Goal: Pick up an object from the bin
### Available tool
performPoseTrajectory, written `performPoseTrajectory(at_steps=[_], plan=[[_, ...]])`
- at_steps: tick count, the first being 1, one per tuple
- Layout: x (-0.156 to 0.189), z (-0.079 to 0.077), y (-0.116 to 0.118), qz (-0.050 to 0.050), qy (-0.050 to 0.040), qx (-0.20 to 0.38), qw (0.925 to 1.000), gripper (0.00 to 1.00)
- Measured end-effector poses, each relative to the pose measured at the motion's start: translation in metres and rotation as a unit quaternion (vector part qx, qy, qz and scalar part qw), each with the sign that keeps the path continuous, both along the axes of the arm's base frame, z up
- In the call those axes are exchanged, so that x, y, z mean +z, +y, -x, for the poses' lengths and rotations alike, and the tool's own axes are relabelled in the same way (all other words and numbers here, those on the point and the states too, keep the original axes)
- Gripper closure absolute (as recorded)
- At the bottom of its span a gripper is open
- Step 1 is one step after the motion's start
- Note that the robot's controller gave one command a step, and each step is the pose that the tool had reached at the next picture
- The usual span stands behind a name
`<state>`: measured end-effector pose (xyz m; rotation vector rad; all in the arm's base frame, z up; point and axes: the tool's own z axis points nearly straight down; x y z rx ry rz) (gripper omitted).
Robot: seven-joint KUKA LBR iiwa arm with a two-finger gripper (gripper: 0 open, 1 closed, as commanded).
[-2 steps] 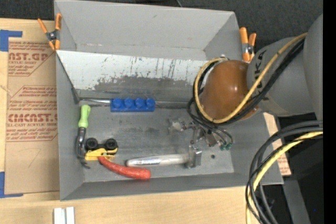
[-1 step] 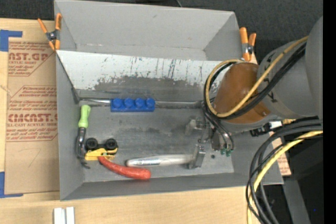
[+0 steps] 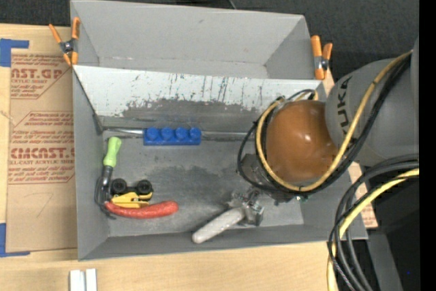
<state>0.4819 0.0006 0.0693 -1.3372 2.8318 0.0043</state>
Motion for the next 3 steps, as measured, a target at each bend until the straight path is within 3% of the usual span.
performPoseTrajectory(at_steps=[1,2,3], plan=[[0.0022,-0.0039,-0.0001,0.0,-0.0045,-0.001,1.0,0.0],[0.0005,-0.0005,-0.0003,0.0,-0.0003,-0.001,1.0,1.0],[0.0005,-0.0005,-0.0002,0.0,-0.0003,-0.001,1.0,1.0]])
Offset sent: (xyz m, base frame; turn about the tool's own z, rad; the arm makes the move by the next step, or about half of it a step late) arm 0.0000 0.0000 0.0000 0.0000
